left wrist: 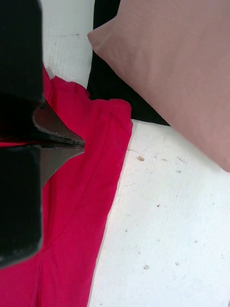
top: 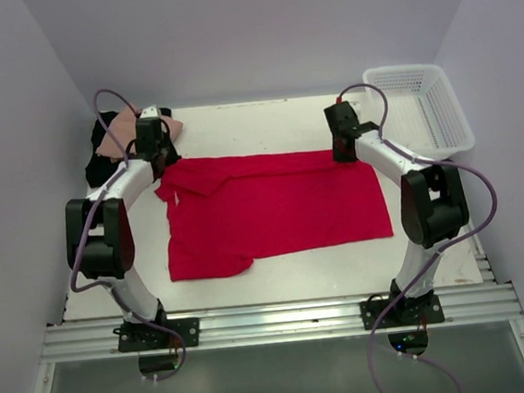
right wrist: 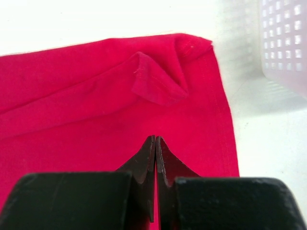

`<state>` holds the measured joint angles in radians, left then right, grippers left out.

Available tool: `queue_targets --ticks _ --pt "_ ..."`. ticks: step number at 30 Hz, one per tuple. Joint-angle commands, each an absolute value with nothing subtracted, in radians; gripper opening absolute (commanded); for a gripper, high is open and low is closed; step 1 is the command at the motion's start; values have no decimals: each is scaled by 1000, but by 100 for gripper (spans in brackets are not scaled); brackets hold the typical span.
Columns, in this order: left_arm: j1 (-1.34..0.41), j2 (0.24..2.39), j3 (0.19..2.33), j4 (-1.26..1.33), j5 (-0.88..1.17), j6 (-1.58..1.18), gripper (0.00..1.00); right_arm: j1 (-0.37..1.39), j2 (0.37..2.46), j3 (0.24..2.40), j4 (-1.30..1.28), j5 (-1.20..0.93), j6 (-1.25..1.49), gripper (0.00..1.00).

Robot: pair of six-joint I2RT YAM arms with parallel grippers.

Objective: Fold and stack the t-shirts
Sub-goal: Fold the tshirt

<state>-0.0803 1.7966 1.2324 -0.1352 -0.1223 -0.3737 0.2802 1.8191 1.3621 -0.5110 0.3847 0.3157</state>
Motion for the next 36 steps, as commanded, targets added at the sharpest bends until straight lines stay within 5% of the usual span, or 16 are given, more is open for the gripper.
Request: queue_targets --ticks 1,8,21,36 --pt "-83 1772 1258 -133 -78 -353 0 278 1828 1407 -545 494 382 1" --pt "-109 1894 1330 -155 -5 -337 0 273 1911 1448 -604 561 471 9" --pt "-127 2048 1373 -155 58 -325 0 224 1924 1450 -584 557 491 46" --pt "-133 2069 1362 -192 -21 -334 0 114 2082 1508 -469 292 483 44"
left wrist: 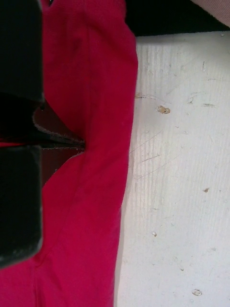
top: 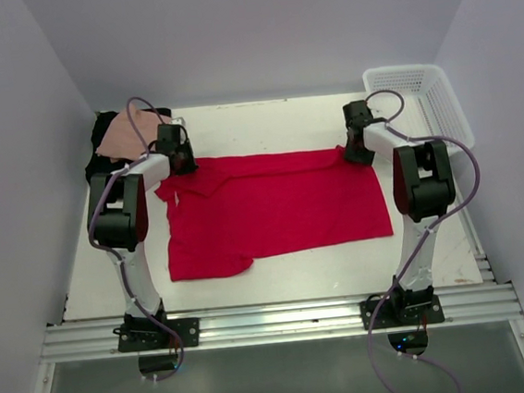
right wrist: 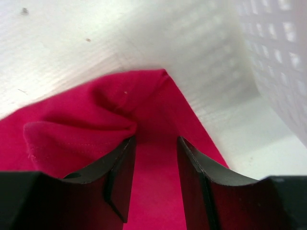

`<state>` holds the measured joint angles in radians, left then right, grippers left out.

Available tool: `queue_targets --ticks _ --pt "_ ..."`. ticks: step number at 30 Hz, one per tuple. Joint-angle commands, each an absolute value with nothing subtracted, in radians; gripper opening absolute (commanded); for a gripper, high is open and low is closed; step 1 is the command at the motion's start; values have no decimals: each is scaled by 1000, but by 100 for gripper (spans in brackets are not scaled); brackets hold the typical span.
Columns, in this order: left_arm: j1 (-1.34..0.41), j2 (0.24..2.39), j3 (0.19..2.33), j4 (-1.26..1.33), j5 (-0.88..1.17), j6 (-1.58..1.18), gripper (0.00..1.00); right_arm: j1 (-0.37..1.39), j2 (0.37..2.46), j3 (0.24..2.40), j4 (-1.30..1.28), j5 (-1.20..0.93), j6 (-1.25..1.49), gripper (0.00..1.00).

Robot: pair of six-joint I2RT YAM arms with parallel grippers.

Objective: Fold and stack the t-shirts
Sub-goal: Fold the tshirt

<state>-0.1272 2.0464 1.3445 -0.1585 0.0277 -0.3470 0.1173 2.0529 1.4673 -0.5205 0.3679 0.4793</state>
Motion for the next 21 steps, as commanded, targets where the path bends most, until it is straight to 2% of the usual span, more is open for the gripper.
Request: queue_targets --ticks 1,7,13,21 --pt "-133 2068 1361 -192 -26 -333 0 112 2083 1512 -463 272 483 43" --pt "-143 2065 1359 -196 -46 -319 0 109 2008 1444 -373 167 477 41" --pt "-152 2068 1353 -201 -55 -316 0 83 2036 1469 -344 42 485 41" --pt "-169 2071 1353 -201 -66 -308 0 77 2022 1490 -311 5 474 40"
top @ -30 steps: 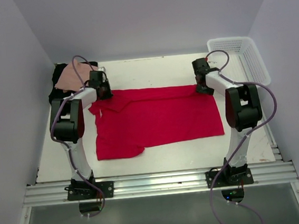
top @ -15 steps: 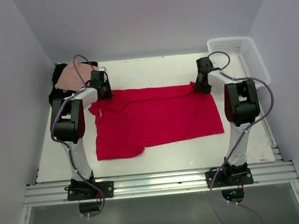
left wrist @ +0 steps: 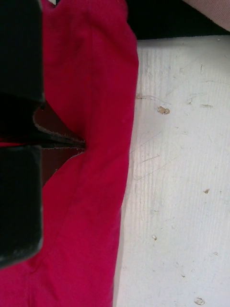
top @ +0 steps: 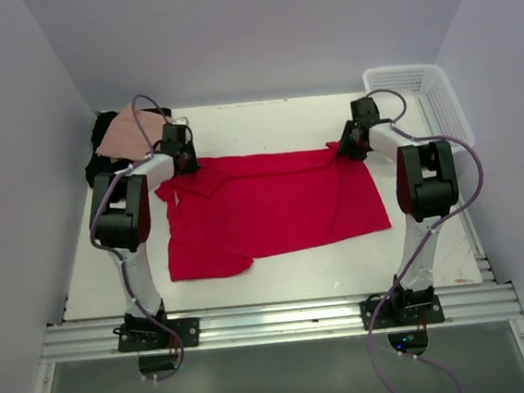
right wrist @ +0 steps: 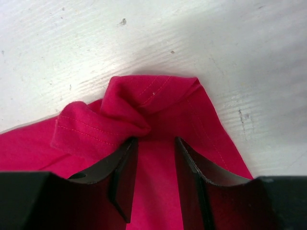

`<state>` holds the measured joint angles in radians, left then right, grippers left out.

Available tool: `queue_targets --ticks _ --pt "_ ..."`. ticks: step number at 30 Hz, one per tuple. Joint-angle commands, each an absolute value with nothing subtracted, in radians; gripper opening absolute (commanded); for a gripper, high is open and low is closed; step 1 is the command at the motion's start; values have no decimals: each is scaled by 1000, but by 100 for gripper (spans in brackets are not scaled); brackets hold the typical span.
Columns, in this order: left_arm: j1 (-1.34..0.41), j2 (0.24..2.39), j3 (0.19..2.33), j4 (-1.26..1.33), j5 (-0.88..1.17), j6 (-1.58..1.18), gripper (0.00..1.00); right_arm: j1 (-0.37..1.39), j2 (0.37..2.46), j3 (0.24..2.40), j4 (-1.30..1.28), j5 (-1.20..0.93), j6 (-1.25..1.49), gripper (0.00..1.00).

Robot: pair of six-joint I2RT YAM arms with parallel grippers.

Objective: Fold and stack the t-shirts
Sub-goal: Fold the tshirt

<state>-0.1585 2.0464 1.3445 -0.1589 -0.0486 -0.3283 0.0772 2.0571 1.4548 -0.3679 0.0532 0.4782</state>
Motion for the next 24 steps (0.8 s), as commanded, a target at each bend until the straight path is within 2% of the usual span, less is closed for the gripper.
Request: queue_targets --ticks 1,15,22,24 --pt "-170 2072 1353 -202 -64 -308 0 78 2019 1489 -308 3 472 40" --pt "-192 2086 1353 -206 -71 -305 0 64 2095 1574 -287 -83 512 40" --pt "-193 2088 1353 -207 -74 -305 0 64 2146 1606 -311 -95 520 36" --pt "-193 2089 1350 -209 -74 -305 0 64 2146 1601 -310 -86 519 33"
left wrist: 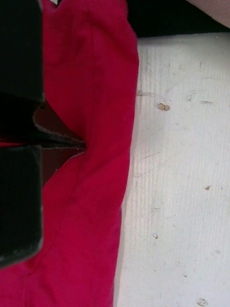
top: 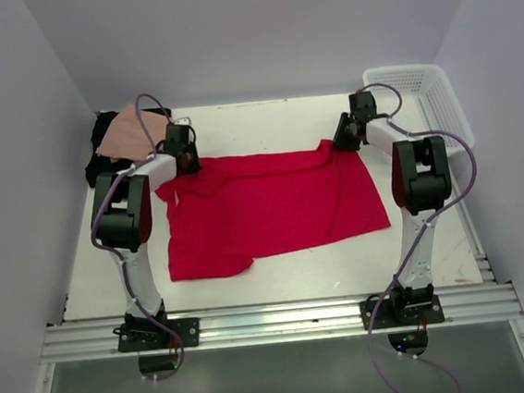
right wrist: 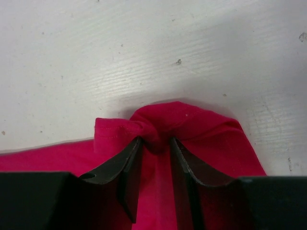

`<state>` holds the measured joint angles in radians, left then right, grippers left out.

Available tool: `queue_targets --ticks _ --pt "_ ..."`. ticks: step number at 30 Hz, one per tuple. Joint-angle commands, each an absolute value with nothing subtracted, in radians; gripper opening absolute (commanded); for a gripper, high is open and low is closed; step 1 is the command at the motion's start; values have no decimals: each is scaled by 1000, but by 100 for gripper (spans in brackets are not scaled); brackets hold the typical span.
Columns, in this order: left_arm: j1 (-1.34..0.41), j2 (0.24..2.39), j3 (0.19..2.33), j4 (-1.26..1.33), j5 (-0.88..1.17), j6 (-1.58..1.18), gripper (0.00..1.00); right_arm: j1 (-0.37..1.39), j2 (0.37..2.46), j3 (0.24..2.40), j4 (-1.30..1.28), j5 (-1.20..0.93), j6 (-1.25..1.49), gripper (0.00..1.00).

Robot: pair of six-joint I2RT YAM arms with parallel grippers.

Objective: Fold and stack the t-shirts
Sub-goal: Fold the tshirt

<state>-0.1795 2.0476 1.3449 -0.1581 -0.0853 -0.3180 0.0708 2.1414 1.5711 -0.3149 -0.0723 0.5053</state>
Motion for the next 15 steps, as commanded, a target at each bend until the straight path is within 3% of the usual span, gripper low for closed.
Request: queue_targets --ticks 1,3,4,6,15 --pt "-193 2088 1350 -207 -72 -305 0 64 2140 1592 -307 -81 514 28" --pt "-193 2089 1348 -207 -71 -305 0 64 2132 1586 -305 -69 506 19" --pt "-193 2089 1348 -207 -72 -305 0 66 2128 1583 -305 -64 502 8" --pt "-195 2089 1348 -207 -72 -305 0 64 2111 1575 -310 -45 488 1" --pt "-206 2094 1344 -206 -77 -307 0 64 1999 1574 -373 185 384 0"
